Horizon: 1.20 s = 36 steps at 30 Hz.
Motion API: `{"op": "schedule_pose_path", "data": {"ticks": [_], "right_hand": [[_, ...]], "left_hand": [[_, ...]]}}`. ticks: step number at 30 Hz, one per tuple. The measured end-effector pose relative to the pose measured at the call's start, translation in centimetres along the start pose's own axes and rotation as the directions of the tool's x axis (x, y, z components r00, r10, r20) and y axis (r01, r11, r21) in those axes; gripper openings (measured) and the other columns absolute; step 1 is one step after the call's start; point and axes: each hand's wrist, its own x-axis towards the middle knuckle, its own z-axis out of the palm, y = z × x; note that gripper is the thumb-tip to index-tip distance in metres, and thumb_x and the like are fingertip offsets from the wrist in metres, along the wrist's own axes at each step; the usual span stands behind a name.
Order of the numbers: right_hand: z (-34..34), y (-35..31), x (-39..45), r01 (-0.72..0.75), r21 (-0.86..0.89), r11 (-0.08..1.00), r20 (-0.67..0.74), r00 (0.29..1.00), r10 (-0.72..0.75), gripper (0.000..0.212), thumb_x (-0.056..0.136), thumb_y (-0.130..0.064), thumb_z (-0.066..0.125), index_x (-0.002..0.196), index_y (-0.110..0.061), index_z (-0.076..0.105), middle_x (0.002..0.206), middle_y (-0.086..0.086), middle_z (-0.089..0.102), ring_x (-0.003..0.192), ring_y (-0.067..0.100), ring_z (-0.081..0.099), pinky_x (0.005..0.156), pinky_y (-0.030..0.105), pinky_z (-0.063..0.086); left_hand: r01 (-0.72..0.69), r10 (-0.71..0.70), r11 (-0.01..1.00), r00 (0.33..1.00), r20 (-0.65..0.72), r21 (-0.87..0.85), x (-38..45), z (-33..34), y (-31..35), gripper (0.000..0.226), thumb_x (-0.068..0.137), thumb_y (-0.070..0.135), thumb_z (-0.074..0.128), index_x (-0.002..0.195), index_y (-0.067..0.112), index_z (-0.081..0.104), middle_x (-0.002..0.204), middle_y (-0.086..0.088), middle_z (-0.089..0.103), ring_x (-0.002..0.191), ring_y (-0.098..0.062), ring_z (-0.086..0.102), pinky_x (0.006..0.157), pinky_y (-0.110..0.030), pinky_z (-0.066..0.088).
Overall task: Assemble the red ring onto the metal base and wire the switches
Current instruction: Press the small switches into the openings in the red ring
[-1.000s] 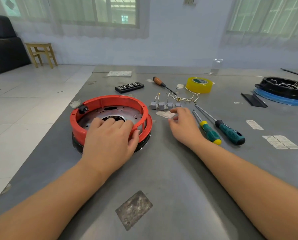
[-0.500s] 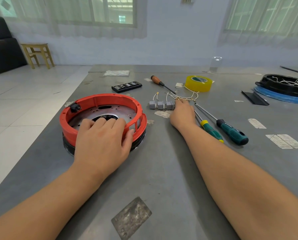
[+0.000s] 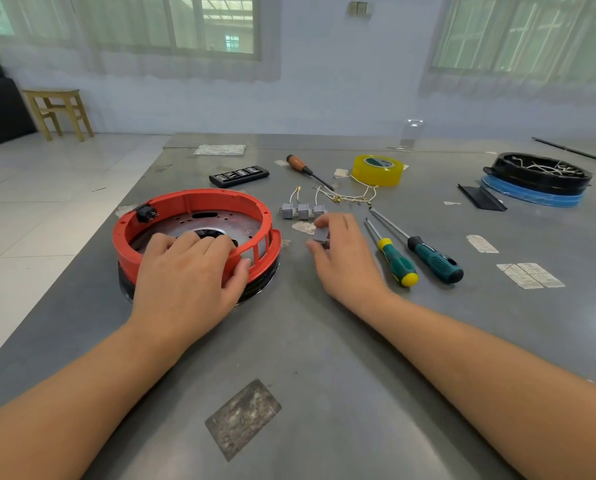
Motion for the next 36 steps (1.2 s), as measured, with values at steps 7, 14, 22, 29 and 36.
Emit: {"op": "schedule_pose_path", "data": {"ticks": [7,14,22,29,36], "right_hand": [[-2.1,-1.9,-3.5,0.173,0.262,0.949,-0.002,0.984,-0.179,0.041,0.086,-0.024,0.082,0.122,-0.018,0.062,0.108,-0.004,0.061,0.086,0.009,0.059,0.083,0.02,0.051],[-1.9,-3.1,-4.3,0.176,0.411,0.894,-0.024,0.983,-0.183,0.042,0.076,-0.026,0.091,0.108,-0.02,0.064,0.097,-0.009,0.063,0.075,0.009,0.054,0.07,0.022,0.05],[-1.5,-3.7,-4.8,0.19,0.552,0.812,0.009,0.972,-0.233,0.042,0.078,-0.017,0.089,0.115,-0.017,0.069,0.103,-0.001,0.064,0.081,0.013,0.061,0.079,0.033,0.056],[-1.3,-3.4,-4.7,0.224,0.591,0.775,0.016,0.957,-0.289,0.043,0.083,-0.01,0.084,0.124,-0.01,0.07,0.107,-0.003,0.065,0.086,0.016,0.065,0.084,0.032,0.058],[-1.0,-3.1,-4.6,0.303,0.532,0.791,0.035,0.925,-0.378,0.046,0.09,-0.005,0.076,0.133,-0.013,0.066,0.121,-0.001,0.067,0.099,0.019,0.063,0.09,0.031,0.055]], "left_hand": [[-0.074,0.065,0.994,0.992,-0.106,-0.082,-0.4,0.2,-0.1,0.033,0.099,0.043,0.054,0.095,0.015,0.071,0.081,0.001,0.071,0.087,-0.03,0.064,0.083,-0.047,0.042],[-0.218,0.183,0.964,0.959,-0.218,-0.152,-0.6,0.1,0.3,0.04,0.092,0.042,0.068,0.125,0.019,0.064,0.122,-0.001,0.067,0.117,-0.028,0.059,0.094,-0.047,0.042],[-0.318,0.276,0.935,0.93,-0.241,-0.156,-0.7,0.0,1.3,0.038,0.096,0.041,0.065,0.122,0.015,0.071,0.11,-0.001,0.072,0.112,-0.023,0.06,0.095,-0.041,0.038],[-0.245,0.191,0.943,0.953,-0.235,-0.227,-0.8,-0.2,1.2,0.037,0.093,0.039,0.067,0.118,0.014,0.074,0.098,-0.002,0.075,0.107,-0.021,0.062,0.095,-0.04,0.04],[-0.188,0.129,0.935,0.97,-0.205,-0.301,-0.8,-0.4,1.3,0.039,0.087,0.046,0.07,0.11,0.015,0.067,0.101,0.001,0.073,0.11,-0.018,0.057,0.096,-0.037,0.039]]}}
